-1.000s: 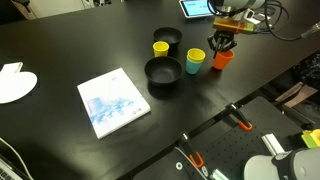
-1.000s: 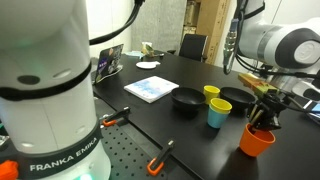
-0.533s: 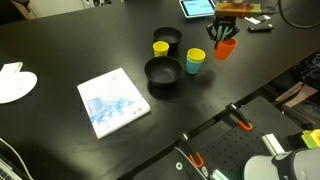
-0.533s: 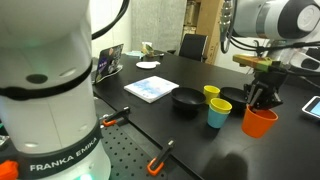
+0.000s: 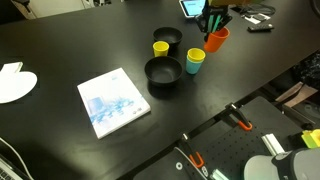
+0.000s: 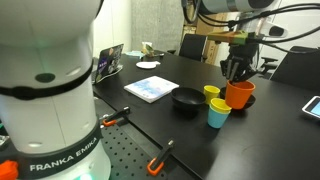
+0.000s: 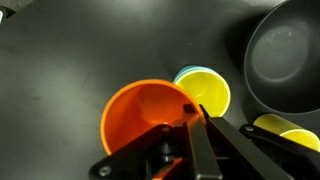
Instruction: Stack the cups together
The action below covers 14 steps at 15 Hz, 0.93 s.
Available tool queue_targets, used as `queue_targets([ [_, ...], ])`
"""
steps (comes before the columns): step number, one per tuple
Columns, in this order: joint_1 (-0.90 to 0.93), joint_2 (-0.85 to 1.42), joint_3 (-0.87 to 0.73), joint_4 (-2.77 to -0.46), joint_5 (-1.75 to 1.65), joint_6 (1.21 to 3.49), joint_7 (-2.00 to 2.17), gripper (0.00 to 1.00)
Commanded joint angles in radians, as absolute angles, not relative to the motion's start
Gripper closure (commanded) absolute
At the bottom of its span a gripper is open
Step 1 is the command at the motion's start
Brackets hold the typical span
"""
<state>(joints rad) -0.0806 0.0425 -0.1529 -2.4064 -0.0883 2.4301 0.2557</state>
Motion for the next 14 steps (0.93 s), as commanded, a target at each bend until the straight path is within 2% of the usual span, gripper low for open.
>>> queue_targets([
  [1,-0.06,-0.003,-0.103,-2.469,-0.097,2.51,0.241,0.95],
  [14,-0.039,0.068,-0.068,-2.464,-0.131,2.592,0.265,0.95],
])
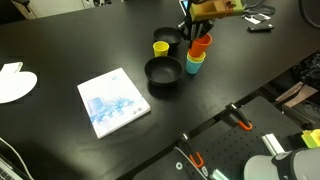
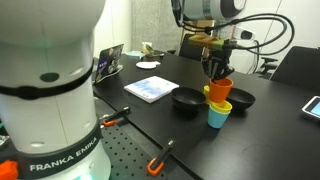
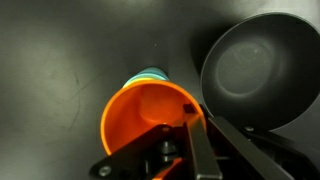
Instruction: Stack the cups together
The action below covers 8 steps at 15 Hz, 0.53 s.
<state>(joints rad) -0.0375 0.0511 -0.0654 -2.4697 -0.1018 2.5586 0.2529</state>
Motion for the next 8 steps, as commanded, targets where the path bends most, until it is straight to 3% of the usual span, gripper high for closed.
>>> queue_targets([
  [1,-0.039,0.077,-0.071,-2.462,-0.139,2.597,0.272,0.95],
  [8,-0.035,0.103,-0.09,-2.46,-0.204,2.641,0.293,0.95],
])
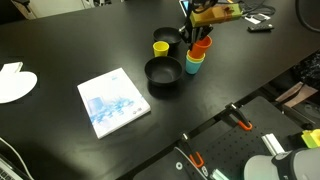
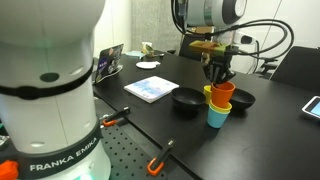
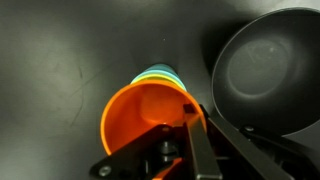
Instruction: Stack the cups together
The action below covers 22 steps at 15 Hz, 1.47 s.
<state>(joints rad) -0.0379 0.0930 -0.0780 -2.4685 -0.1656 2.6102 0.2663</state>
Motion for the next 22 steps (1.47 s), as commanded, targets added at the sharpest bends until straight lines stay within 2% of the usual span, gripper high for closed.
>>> queue_targets([
  [1,-0.035,0.108,-0.093,-2.458,-0.211,2.645,0.298,0.95],
  [2,-0.035,0.113,-0.094,-2.456,-0.209,2.644,0.299,0.87],
  [3,-0.035,0.116,-0.096,-2.456,-0.211,2.648,0.3,0.68],
  [12,0.003,0.107,-0.067,-2.436,-0.213,2.639,0.343,0.02],
  [22,0.058,0.219,-0.034,-2.392,-0.196,2.666,0.236,0.0],
])
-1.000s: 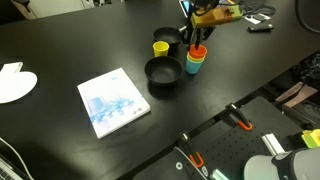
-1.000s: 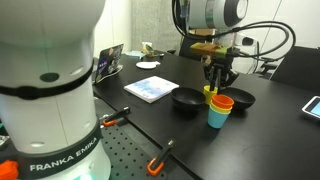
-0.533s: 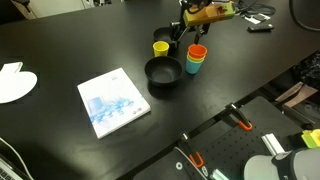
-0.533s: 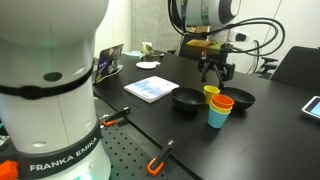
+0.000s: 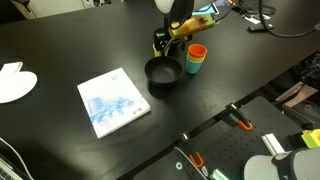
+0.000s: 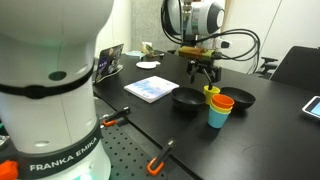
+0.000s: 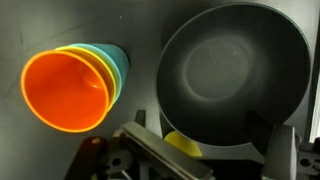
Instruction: Stack the cups together
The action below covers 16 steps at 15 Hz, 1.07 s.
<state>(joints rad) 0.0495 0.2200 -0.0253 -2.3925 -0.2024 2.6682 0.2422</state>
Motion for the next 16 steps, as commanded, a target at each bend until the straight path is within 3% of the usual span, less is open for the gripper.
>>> queue_targets([
  [1,0.064,0.228,-0.035,-2.384,-0.208,2.666,0.236,0.0],
  [16,0.071,0.419,0.01,-2.209,-0.173,2.859,-0.006,0.0],
])
